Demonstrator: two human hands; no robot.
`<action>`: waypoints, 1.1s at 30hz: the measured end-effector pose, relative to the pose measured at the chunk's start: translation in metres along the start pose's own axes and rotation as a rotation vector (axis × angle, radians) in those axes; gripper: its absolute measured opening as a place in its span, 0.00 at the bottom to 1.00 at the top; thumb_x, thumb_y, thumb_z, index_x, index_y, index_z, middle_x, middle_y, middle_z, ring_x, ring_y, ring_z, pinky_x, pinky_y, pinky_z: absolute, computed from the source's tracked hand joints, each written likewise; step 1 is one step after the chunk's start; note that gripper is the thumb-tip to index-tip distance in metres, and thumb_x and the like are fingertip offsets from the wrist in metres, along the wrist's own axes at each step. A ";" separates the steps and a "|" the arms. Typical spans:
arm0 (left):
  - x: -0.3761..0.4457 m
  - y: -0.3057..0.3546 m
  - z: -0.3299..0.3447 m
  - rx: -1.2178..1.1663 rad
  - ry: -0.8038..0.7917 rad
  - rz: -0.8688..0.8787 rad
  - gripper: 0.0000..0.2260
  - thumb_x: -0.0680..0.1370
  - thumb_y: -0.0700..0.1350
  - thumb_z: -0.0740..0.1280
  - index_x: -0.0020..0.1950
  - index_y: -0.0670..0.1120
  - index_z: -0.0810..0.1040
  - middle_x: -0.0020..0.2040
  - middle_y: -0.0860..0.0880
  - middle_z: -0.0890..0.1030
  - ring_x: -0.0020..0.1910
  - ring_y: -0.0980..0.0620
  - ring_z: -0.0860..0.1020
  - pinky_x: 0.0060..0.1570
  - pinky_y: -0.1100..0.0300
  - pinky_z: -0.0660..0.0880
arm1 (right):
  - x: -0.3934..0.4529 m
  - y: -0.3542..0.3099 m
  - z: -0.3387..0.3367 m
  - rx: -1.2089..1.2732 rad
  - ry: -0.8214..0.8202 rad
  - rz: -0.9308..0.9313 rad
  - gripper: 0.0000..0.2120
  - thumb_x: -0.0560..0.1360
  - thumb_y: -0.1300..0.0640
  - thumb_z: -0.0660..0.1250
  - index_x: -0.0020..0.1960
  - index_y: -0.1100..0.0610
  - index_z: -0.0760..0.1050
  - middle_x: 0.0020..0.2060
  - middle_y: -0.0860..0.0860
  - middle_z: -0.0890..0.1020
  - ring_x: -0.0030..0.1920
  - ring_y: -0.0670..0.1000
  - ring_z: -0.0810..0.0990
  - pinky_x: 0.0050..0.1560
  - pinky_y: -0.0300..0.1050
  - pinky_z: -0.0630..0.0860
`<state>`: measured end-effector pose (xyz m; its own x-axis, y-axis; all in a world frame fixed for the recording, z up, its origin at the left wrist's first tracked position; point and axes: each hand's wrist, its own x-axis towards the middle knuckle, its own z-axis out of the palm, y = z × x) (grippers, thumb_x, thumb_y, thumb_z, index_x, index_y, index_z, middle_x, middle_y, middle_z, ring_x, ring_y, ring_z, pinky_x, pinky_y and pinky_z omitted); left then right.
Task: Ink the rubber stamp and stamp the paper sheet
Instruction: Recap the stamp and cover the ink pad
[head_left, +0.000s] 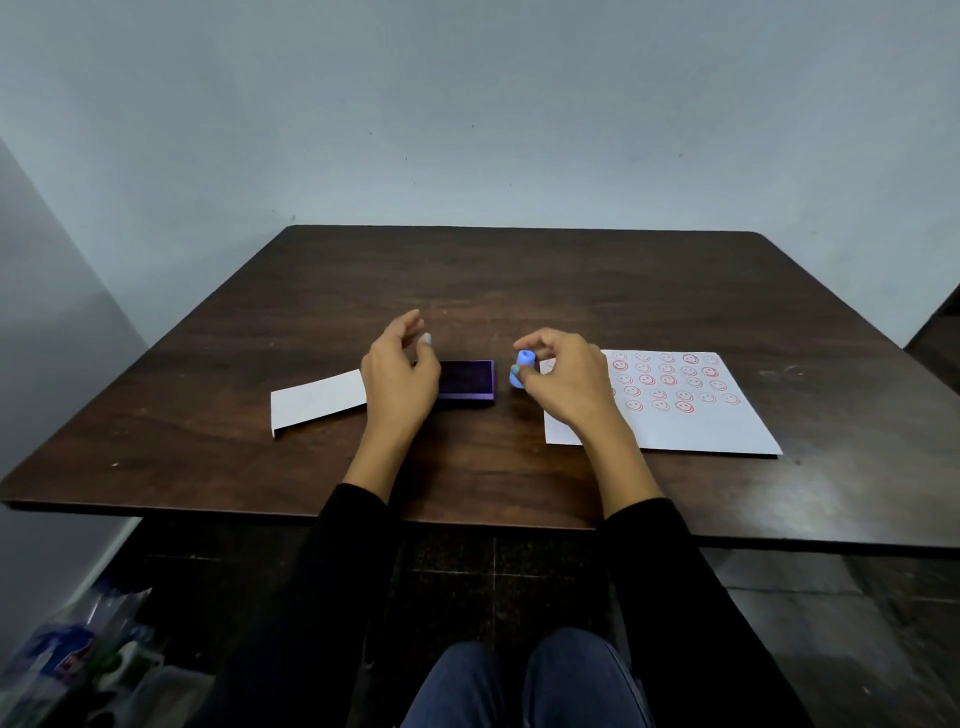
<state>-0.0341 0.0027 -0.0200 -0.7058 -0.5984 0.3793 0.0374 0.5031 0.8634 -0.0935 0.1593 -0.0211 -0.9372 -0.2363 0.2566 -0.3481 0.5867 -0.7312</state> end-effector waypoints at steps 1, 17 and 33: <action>-0.001 -0.002 -0.003 -0.002 0.004 -0.016 0.16 0.77 0.38 0.61 0.65 0.41 0.73 0.60 0.43 0.80 0.60 0.51 0.77 0.61 0.62 0.70 | -0.002 -0.001 0.000 -0.024 0.006 -0.004 0.09 0.71 0.57 0.68 0.51 0.51 0.80 0.47 0.50 0.85 0.53 0.54 0.79 0.56 0.52 0.75; -0.008 -0.019 -0.089 0.208 0.212 -0.217 0.21 0.80 0.50 0.57 0.69 0.40 0.68 0.67 0.41 0.74 0.67 0.43 0.70 0.69 0.45 0.65 | -0.016 -0.064 0.040 0.069 0.079 -0.194 0.16 0.77 0.53 0.61 0.64 0.54 0.72 0.59 0.54 0.80 0.63 0.55 0.72 0.64 0.51 0.68; -0.033 -0.035 -0.100 0.265 0.081 -0.306 0.20 0.82 0.50 0.50 0.64 0.39 0.71 0.64 0.40 0.76 0.69 0.41 0.68 0.75 0.44 0.49 | -0.053 -0.099 0.124 -0.228 -0.161 -0.272 0.20 0.79 0.53 0.56 0.69 0.58 0.65 0.67 0.58 0.73 0.75 0.55 0.57 0.75 0.52 0.45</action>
<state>0.0588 -0.0580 -0.0296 -0.5981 -0.7868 0.1523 -0.3562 0.4312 0.8290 -0.0062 0.0177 -0.0409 -0.8010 -0.5145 0.3061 -0.5962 0.6387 -0.4864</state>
